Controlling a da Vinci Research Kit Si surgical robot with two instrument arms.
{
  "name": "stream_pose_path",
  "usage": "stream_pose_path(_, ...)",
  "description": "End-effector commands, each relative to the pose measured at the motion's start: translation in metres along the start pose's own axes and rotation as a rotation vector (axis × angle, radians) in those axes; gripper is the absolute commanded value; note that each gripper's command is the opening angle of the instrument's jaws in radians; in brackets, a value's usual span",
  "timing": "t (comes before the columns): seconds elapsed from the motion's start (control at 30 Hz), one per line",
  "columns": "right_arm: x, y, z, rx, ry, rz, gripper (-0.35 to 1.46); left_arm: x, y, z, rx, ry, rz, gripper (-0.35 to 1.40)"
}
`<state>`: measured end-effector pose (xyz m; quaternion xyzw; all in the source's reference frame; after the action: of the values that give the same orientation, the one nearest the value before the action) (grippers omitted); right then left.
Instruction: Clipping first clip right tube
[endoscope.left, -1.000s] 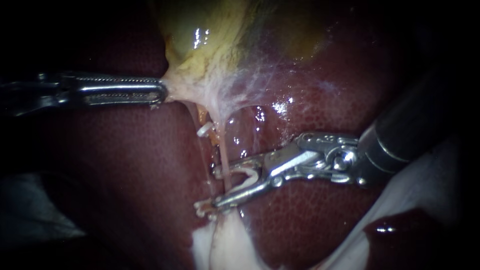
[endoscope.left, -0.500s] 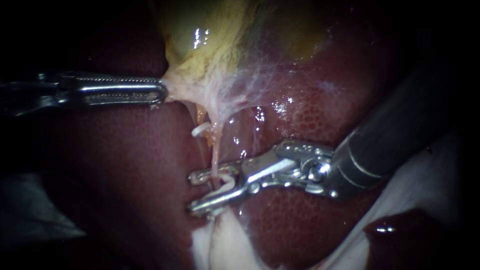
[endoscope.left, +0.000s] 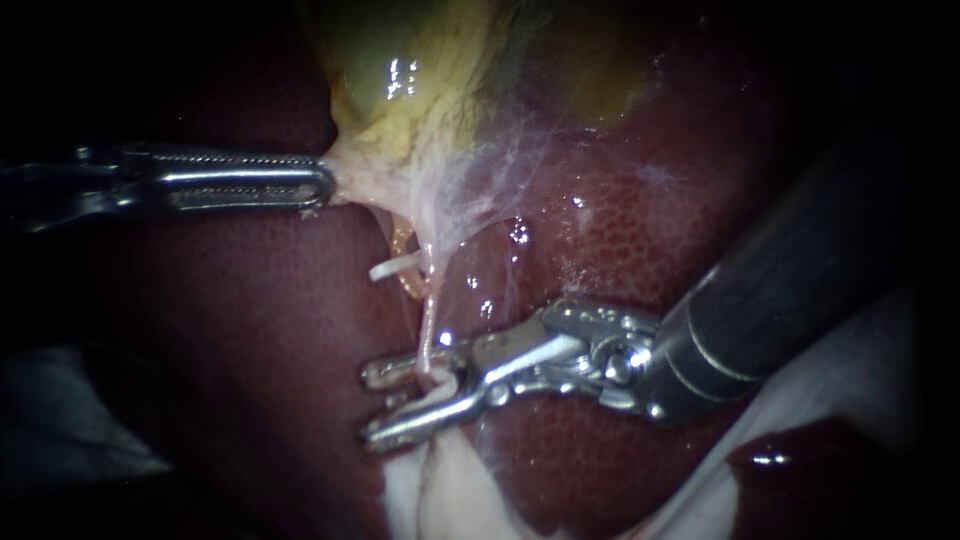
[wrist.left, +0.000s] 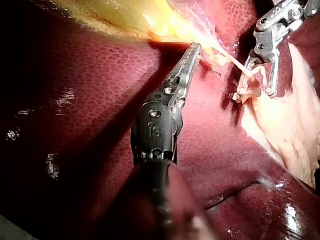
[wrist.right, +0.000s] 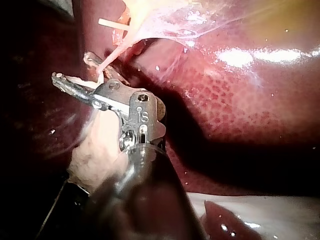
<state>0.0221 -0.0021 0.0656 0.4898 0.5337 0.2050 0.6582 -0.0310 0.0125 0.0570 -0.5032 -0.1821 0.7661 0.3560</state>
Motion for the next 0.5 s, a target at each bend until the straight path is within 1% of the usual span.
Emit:
stream_pose_path(0.03, 0.0002, -0.0004, 0.0, 0.014, -0.006, 0.0, 0.45, 0.0, 0.0, 0.0, 0.0, 0.0, 0.0, -0.35)
stream_pose_path(0.13, 0.0005, -0.0011, 0.0002, 0.038, -0.016, 0.003, 0.44, 0.0, 0.0, 0.0, -0.001, 0.0, 0.0, -0.35)
stream_pose_path(0.2, 0.0006, -0.0012, 0.0002, 0.051, -0.024, 0.002, 0.43, 0.0, 0.0, 0.0, -0.001, 0.0, 0.0, -0.35)
stream_pose_path(0.3, 0.0007, -0.0011, 0.0002, 0.042, -0.018, 0.019, 0.41, 0.0, 0.0, 0.0, -0.001, 0.0, 0.0, -0.35)
stream_pose_path(0.5, 0.0008, -0.0008, 0.0, 0.037, -0.015, 0.043, 0.3, 0.0, 0.0, 0.0, -0.001, 0.0, 0.0, -0.35)
